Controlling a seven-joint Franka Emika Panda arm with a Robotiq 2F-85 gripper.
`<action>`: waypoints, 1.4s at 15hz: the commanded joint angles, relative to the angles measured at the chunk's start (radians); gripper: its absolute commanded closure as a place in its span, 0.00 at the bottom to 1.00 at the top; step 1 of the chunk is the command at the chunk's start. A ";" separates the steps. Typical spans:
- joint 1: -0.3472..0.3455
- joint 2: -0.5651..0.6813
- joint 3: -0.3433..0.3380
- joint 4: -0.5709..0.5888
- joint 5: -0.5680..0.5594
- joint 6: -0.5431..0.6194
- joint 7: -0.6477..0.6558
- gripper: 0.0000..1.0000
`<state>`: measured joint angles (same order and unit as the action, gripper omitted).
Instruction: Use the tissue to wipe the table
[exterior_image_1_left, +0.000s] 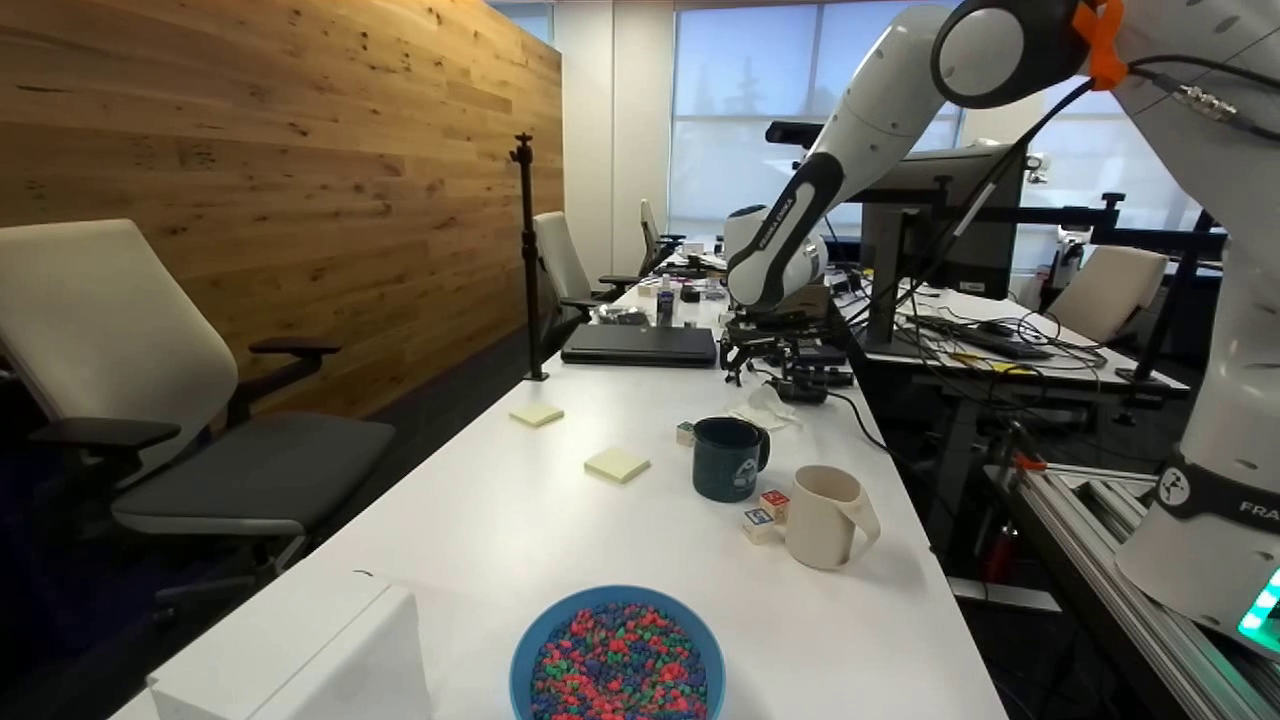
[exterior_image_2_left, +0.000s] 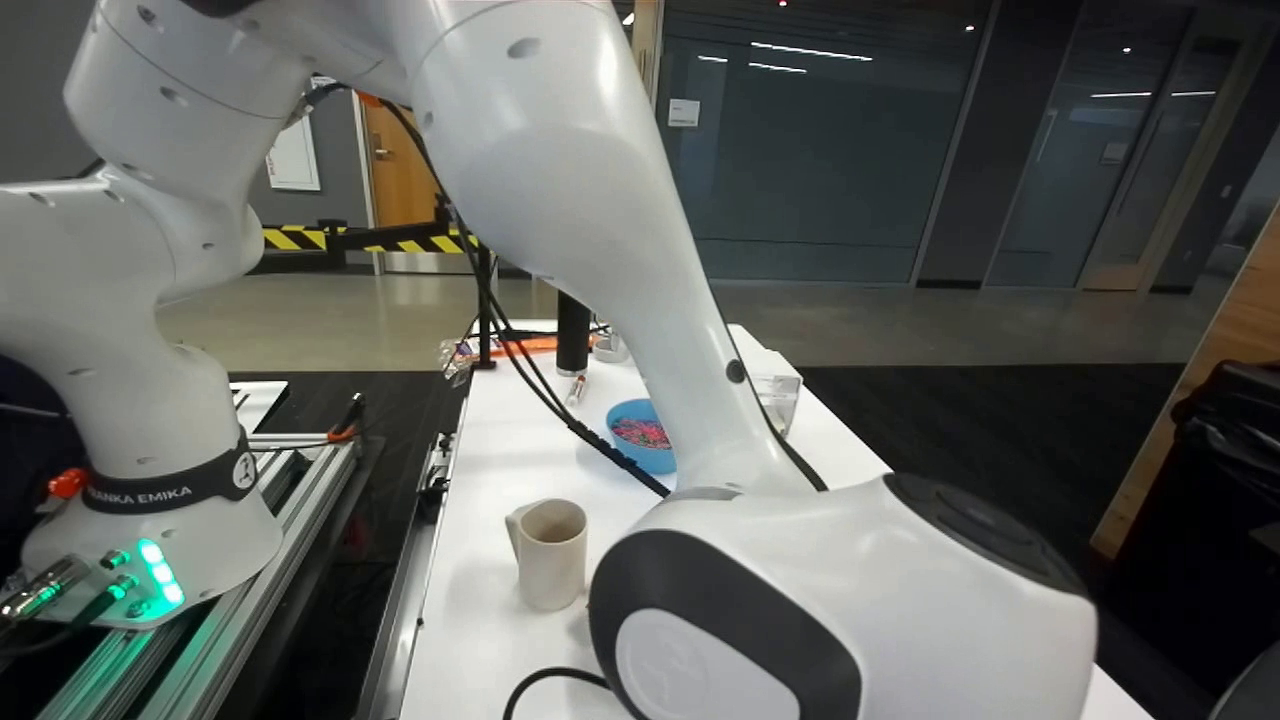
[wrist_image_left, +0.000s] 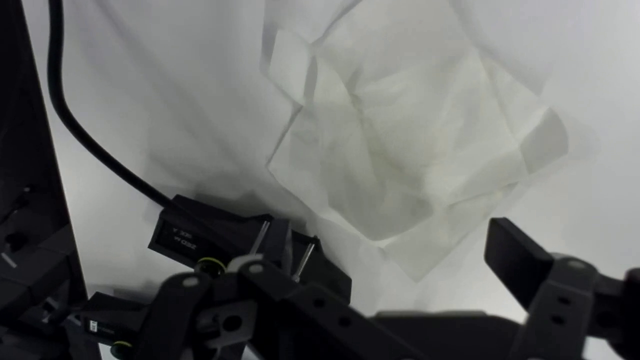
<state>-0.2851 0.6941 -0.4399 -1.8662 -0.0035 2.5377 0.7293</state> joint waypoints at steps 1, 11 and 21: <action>-0.010 0.065 0.000 0.080 0.045 -0.005 0.031 0.00; -0.029 0.145 0.024 0.186 0.138 -0.125 0.172 0.00; -0.035 0.187 0.043 0.224 0.140 -0.139 0.188 0.00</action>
<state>-0.3012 0.8543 -0.4079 -1.6890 0.1106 2.4252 0.9042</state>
